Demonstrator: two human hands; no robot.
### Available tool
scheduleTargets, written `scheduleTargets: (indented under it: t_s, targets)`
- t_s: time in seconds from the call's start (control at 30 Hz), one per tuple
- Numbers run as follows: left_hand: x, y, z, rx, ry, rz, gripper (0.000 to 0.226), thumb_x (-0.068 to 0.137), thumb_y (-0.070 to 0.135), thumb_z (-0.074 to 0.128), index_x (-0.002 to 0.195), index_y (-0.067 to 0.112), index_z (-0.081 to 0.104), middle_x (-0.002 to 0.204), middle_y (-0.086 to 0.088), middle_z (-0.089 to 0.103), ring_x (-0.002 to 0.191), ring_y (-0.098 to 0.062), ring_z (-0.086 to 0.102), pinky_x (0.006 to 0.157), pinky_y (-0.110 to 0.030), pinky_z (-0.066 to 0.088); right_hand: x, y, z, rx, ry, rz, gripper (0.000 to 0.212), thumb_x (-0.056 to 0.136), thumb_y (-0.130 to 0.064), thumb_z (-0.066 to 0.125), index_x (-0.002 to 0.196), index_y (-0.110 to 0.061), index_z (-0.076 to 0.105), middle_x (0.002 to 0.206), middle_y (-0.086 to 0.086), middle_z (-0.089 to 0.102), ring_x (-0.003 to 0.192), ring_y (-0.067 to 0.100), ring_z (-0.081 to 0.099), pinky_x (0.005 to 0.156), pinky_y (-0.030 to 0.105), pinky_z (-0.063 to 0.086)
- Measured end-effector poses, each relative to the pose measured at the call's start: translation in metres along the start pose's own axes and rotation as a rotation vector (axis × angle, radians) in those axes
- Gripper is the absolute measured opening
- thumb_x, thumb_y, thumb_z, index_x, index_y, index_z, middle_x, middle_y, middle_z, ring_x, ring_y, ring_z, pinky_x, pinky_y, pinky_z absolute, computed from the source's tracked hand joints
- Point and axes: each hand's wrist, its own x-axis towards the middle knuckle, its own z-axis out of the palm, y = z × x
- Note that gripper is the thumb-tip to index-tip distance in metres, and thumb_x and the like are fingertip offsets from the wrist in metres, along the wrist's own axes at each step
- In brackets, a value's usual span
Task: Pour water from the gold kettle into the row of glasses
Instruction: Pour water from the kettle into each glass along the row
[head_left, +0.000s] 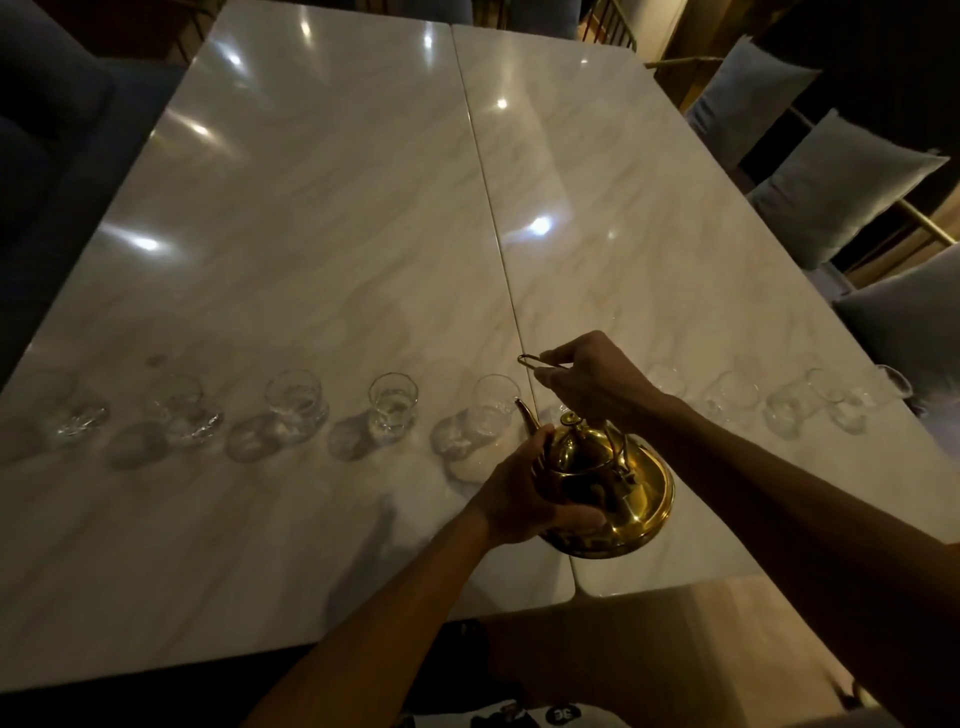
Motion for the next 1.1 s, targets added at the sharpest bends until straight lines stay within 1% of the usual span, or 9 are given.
scheduleTargets:
  t_s: [0.17,0.27,0.4,0.53,0.63,0.67,0.8,0.9,1.1]
  targets:
    - [0.001,-0.004,0.0,-0.019,-0.005,-0.01,0.085,0.067,0.039,0.088,0.141,0.035,0.046,0.136,0.008,0.065,0.128,-0.012,0.061,0.108,-0.052,0.052,0.001,-0.001,-0.001,-0.004,-0.012,0.012,0.036,0.093,-0.013,0.057,0.125,0.004,0.059,0.068,-0.008,0.051,0.045,0.005,0.046,0.031,0.007,0.031]
    - [0.001,-0.006,0.0,-0.015,-0.011,-0.014,0.083,0.068,0.035,0.09,0.138,0.039,0.046,0.136,0.008,0.065,0.129,-0.013,0.06,0.109,-0.053,0.05,0.001,-0.001,-0.001,-0.006,-0.013,0.01,0.034,0.093,-0.013,0.057,0.123,0.003,0.06,0.066,-0.006,0.054,0.042,0.006,0.046,0.031,0.009,0.032]
    - [0.002,-0.007,0.001,-0.012,-0.01,-0.024,0.084,0.066,0.039,0.09,0.138,0.041,0.046,0.136,0.008,0.065,0.129,-0.016,0.061,0.108,-0.055,0.051,0.002,-0.002,-0.001,-0.008,-0.016,0.011,0.033,0.093,-0.013,0.057,0.121,0.003,0.062,0.066,-0.004,0.057,0.042,0.007,0.045,0.031,0.01,0.032]
    - [0.003,-0.008,0.0,-0.019,-0.005,-0.025,0.087,0.066,0.041,0.09,0.141,0.038,0.046,0.136,0.008,0.065,0.129,-0.017,0.061,0.108,-0.055,0.051,0.003,-0.003,-0.001,-0.023,-0.015,0.009,0.033,0.093,-0.014,0.057,0.121,0.003,0.062,0.071,-0.003,0.06,0.046,0.008,0.049,0.033,0.009,0.034]
    - [0.003,-0.011,-0.001,-0.018,-0.003,-0.029,0.089,0.066,0.042,0.091,0.142,0.037,0.045,0.137,0.008,0.064,0.13,-0.017,0.06,0.108,-0.056,0.05,0.004,-0.004,-0.001,-0.042,-0.016,-0.005,0.034,0.093,-0.015,0.057,0.122,0.002,0.061,0.083,0.003,0.064,0.049,0.008,0.051,0.038,0.013,0.036]
    - [0.003,-0.011,-0.001,-0.015,-0.003,-0.029,0.089,0.066,0.041,0.09,0.142,0.038,0.045,0.138,0.008,0.064,0.13,-0.017,0.06,0.108,-0.055,0.05,0.005,-0.004,0.0,-0.046,-0.016,-0.008,0.034,0.093,-0.015,0.058,0.122,0.002,0.062,0.084,0.003,0.064,0.05,0.009,0.052,0.04,0.015,0.037]
    - [0.004,-0.013,-0.002,-0.013,-0.002,-0.021,0.086,0.069,0.037,0.09,0.142,0.038,0.045,0.138,0.007,0.064,0.13,-0.016,0.06,0.109,-0.054,0.051,0.007,-0.005,-0.001,-0.041,-0.018,0.002,0.032,0.093,-0.015,0.058,0.119,0.001,0.064,0.076,0.003,0.064,0.052,0.012,0.052,0.045,0.02,0.04]
    - [0.004,-0.014,-0.002,-0.019,0.002,-0.024,0.087,0.069,0.037,0.091,0.143,0.038,0.045,0.137,0.008,0.065,0.13,-0.016,0.061,0.108,-0.054,0.051,0.007,-0.006,-0.002,-0.041,-0.029,0.0,0.031,0.093,-0.015,0.058,0.118,0.003,0.064,0.071,0.002,0.063,0.051,0.012,0.051,0.043,0.019,0.039]
    - [0.006,-0.016,0.0,-0.024,0.003,-0.02,0.09,0.069,0.038,0.092,0.145,0.038,0.044,0.138,0.008,0.065,0.13,-0.017,0.061,0.108,-0.055,0.051,0.008,-0.007,-0.002,-0.04,-0.033,0.014,0.03,0.093,-0.014,0.058,0.117,0.002,0.064,0.068,0.004,0.062,0.048,0.012,0.049,0.039,0.019,0.037]
